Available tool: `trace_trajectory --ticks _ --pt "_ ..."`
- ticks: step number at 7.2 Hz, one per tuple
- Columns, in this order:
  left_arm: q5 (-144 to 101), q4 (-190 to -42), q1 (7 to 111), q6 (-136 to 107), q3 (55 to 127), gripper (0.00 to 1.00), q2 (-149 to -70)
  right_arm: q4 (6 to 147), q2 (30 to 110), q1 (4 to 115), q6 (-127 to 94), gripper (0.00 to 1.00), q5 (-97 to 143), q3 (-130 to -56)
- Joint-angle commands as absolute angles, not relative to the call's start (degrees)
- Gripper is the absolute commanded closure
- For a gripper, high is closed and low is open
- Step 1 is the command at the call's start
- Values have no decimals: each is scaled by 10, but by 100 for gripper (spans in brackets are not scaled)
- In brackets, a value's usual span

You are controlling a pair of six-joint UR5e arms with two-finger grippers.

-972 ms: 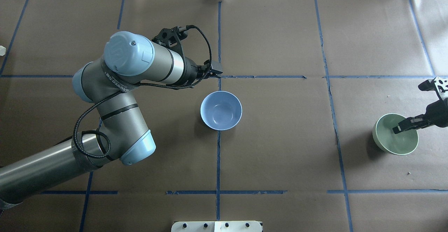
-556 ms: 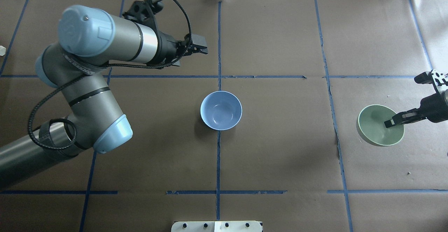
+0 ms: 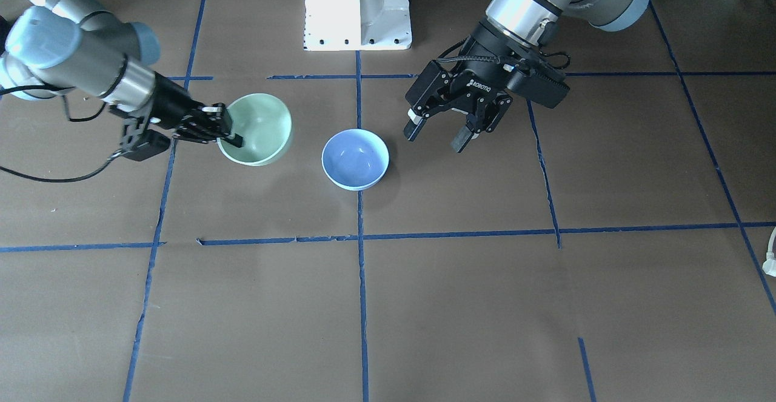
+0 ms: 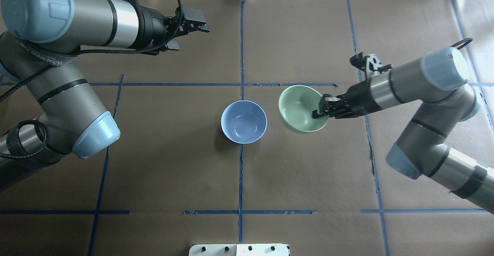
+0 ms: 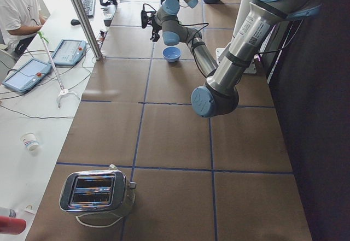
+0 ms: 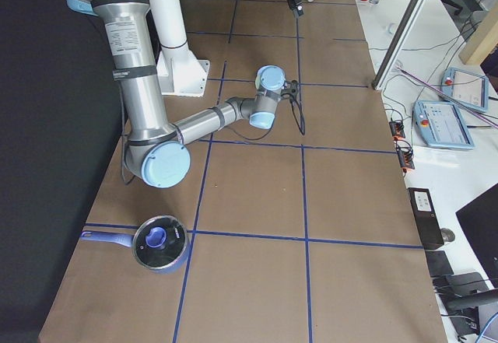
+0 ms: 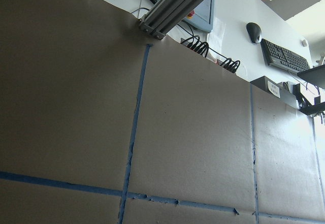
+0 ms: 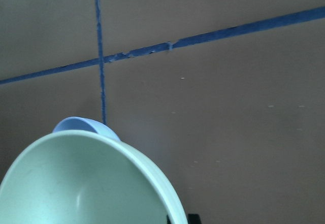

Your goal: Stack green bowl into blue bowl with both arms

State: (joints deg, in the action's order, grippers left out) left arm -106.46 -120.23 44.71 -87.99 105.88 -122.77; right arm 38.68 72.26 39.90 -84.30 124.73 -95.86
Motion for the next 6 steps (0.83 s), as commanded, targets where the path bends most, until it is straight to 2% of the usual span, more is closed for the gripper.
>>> trace_trajectory --ticks 1,6 --pt "-1064 -1228 448 -882 1059 0 -1200 486 631 331 -883 100 1150 -957" --pt "-1064 -1235 446 -882 1057 0 -1195 553 611 293 -889 100 1065 -949"
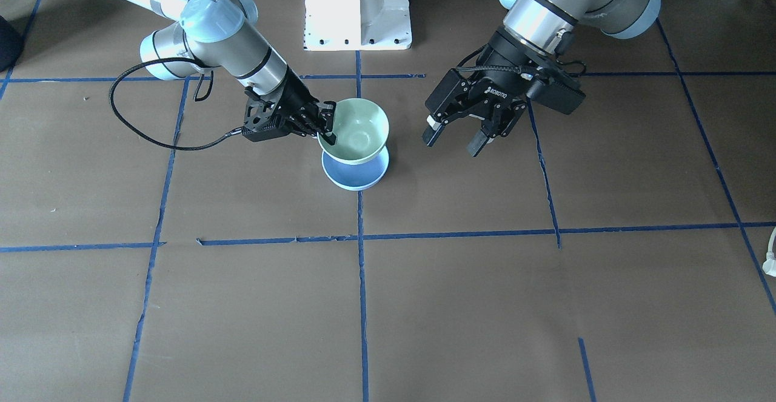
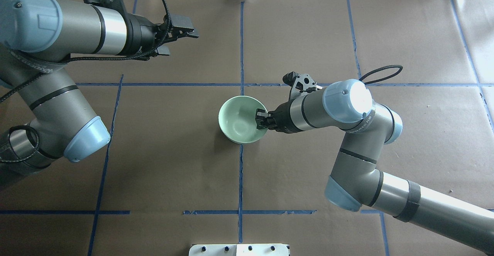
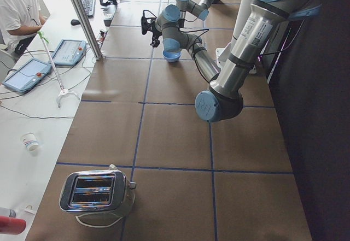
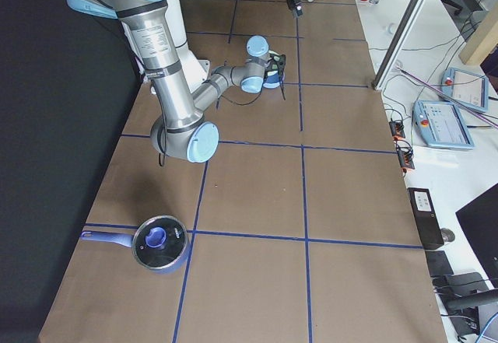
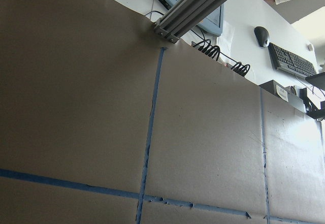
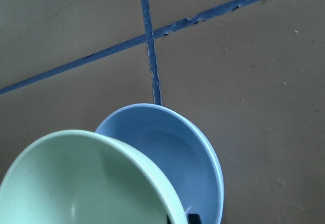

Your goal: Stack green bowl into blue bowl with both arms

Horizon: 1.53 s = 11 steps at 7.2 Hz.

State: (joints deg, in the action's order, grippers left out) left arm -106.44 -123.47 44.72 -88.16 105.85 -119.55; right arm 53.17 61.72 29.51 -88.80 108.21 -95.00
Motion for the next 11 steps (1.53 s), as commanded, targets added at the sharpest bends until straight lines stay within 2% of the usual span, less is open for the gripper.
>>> trace_trajectory --ticks 1,2,3,4,5,6,7,8,9,11 --pt "-1064 -1235 446 -882 1057 0 -1195 558 611 291 -889 97 1063 -948" --pt "-1064 -1235 446 -882 1057 0 -1195 558 606 286 -898 96 1041 -941" --pt "-1064 -1235 446 -882 1057 0 -1195 559 592 285 -940 59 1033 -926" --pt "-1064 -1235 445 -882 1056 0 -1194 558 590 285 -945 1 1027 -927" --pt "-1064 -1235 446 -881 1056 0 -1194 557 589 287 -954 0 1026 -935" --pt "-1064 -1235 446 -879 1056 0 -1194 557 617 313 -988 0 1037 -998" --pt "-1076 -1235 447 -876 1058 0 -1179 556 693 358 -989 0 1095 -1075" --pt "-1104 -1236 451 -871 1058 0 -1153 553 733 444 -986 0 1213 -1095" --pt "-1122 -1239 465 -813 1058 0 -1124 552 764 539 -964 0 1315 -1091" --pt "-1237 -1236 546 -647 1055 0 -1033 560 848 692 -720 0 1427 -1053"
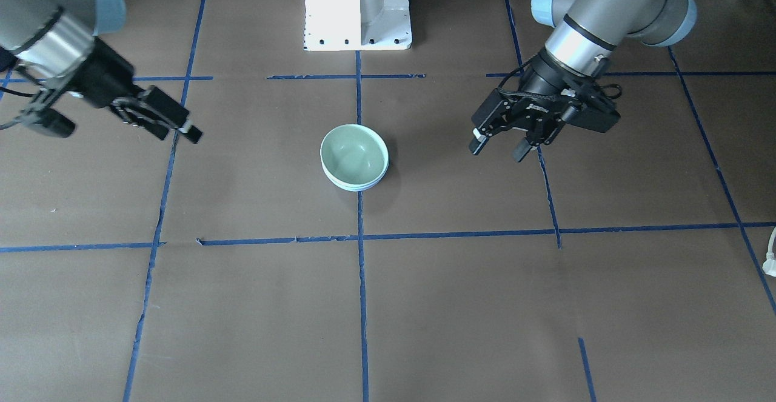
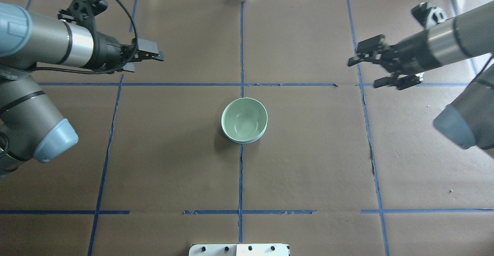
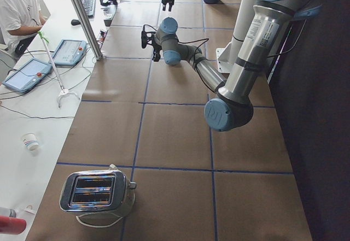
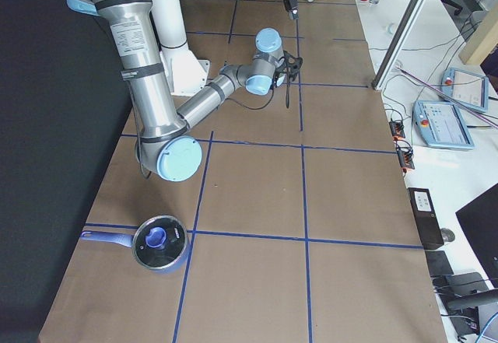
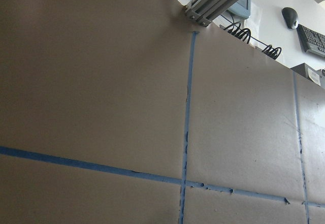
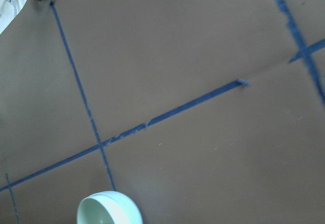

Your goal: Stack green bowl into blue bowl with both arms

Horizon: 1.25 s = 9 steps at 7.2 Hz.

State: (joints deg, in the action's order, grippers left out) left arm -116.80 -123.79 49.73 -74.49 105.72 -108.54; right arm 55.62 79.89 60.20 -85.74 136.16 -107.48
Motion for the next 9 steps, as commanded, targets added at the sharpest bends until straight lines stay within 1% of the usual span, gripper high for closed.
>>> trace_trajectory --ticks 1,2,3,5,6,7,8,9 --pt "-1325 -1236 615 -539 1047 0 -981 560 859 734 -609 0 1435 -1003" --pt "-1386 -1228 687 -426 1038 0 -938 562 859 762 -542 0 1430 -962" --pt "-1435 -1229 750 -324 1002 0 -911 563 859 781 -472 0 1428 -933" --pt "-1487 -1225 851 -167 912 0 -908 563 859 834 -323 0 1428 -850" --pt "-1479 -1196 853 -146 911 0 -907 574 860 856 -242 0 1433 -819" --pt "-1439 -1172 868 -89 911 0 -906 640 867 865 -140 0 1430 -817" --pt "-1407 -1105 879 -22 909 0 -907 736 866 885 -4 0 1429 -817" --pt "-1397 -1005 915 69 910 0 -908 852 854 903 110 0 1426 -835"
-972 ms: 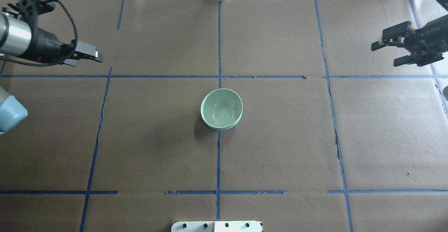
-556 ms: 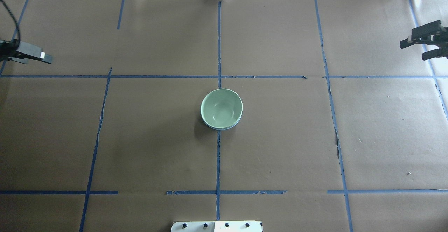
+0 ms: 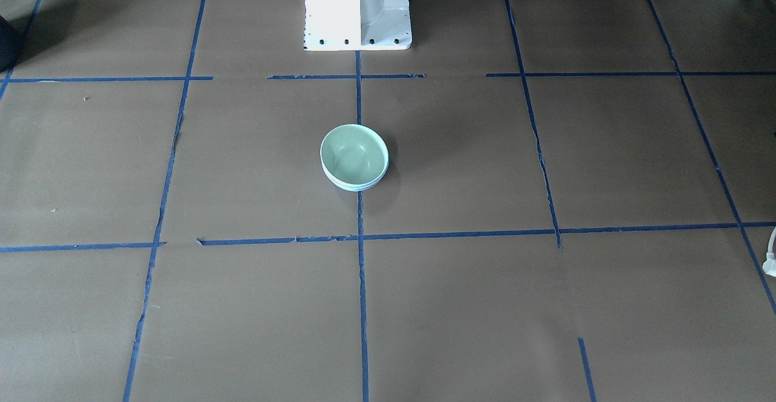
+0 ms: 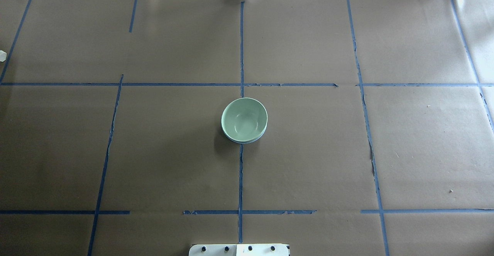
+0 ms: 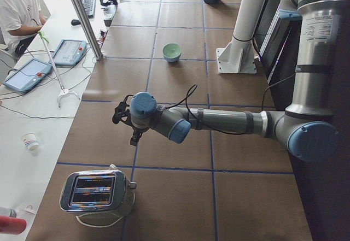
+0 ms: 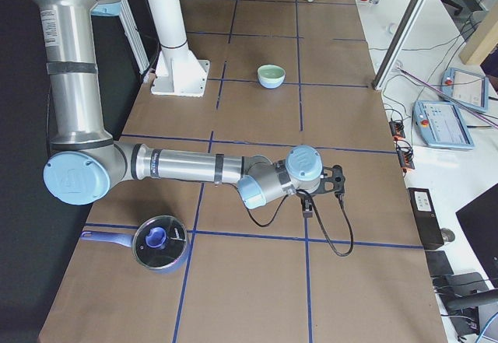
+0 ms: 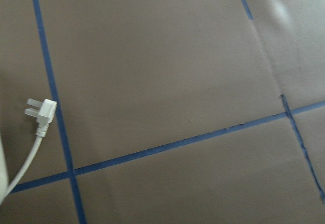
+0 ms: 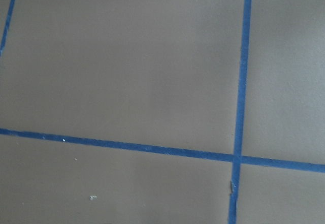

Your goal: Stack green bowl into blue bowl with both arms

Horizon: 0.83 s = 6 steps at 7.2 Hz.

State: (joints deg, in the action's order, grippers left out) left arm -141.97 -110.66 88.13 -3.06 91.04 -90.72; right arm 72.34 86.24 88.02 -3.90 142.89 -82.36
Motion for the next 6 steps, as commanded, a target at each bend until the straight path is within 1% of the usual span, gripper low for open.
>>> trace_trajectory --ticks 1,4,6 --pt "-1366 -920 918 116 917 0 -911 906 852 910 177 0 1404 -845" --pt "-1370 -795 920 142 922 0 -922 964 828 899 165 0 1392 -879" --pt "-1373 -787 915 74 953 0 -922 981 836 899 136 0 1391 -909"
